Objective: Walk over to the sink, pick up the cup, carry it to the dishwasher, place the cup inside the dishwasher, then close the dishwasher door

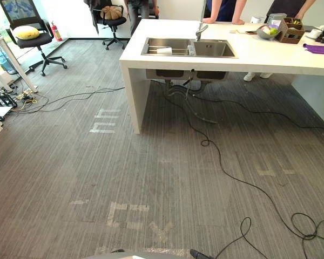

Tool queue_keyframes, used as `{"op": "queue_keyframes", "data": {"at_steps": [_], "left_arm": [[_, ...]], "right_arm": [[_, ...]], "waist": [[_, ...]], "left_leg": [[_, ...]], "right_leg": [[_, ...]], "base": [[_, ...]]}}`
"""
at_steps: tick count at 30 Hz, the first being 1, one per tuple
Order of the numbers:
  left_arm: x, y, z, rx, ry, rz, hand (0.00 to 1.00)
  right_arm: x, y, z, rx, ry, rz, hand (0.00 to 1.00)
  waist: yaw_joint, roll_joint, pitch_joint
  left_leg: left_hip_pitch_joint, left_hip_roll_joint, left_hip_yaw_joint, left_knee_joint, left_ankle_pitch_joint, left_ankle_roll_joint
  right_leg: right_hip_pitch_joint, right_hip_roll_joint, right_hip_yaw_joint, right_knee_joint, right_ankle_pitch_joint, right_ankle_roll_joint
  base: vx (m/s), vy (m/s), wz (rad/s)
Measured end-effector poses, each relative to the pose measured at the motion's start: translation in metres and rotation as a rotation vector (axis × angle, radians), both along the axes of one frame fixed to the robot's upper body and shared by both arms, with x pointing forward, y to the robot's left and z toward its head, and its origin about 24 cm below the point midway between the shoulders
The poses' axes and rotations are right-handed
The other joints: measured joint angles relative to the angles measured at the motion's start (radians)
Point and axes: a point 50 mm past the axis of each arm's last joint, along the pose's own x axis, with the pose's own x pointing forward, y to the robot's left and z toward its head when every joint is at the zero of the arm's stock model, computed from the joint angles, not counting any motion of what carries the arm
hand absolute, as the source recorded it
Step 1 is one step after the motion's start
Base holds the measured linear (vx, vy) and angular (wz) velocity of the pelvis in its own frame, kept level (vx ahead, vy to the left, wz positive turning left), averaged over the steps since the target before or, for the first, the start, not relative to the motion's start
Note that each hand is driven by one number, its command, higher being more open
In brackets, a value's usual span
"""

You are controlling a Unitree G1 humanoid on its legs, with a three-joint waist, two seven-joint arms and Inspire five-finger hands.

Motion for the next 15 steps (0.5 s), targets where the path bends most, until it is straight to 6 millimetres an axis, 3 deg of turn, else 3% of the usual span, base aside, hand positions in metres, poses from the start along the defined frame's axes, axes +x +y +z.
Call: {"op": "queue_keyframes", "data": {"at_steps": [4, 10, 15], "left_arm": [[0.006, 0.000, 0.000, 0.026, -0.057, -0.025, 1.00], [0.016, 0.001, 0.001, 0.094, -0.119, -0.067, 1.00], [0.017, 0.001, 0.001, 0.175, -0.124, 0.074, 1.00]], "right_arm": [[0.014, 0.000, 0.003, -0.102, -0.084, 0.160, 1.00], [0.015, 0.002, 0.004, -0.073, -0.111, 0.177, 1.00], [0.016, 0.004, 0.005, -0.032, -0.165, 0.180, 1.00]], "waist": [[0.000, -0.005, 0.027], [0.000, -0.007, 0.032], [0.000, -0.011, 0.036]], "left_leg": [[0.007, 0.004, 0.003, -0.007, -0.004, -0.011], [0.020, 0.008, 0.008, -0.007, -0.011, -0.022], [0.020, 0.007, 0.005, -0.007, -0.011, -0.022]], "right_leg": [[0.004, 0.004, 0.000, -0.004, -0.005, 0.008], [0.017, 0.006, 0.000, -0.004, -0.013, 0.019], [0.018, 0.006, -0.006, -0.004, -0.013, 0.019]], "base": [[0.00, -0.032, -0.02], [-0.02, -0.043, -0.02], [-0.04, -0.042, 0.02]]}}
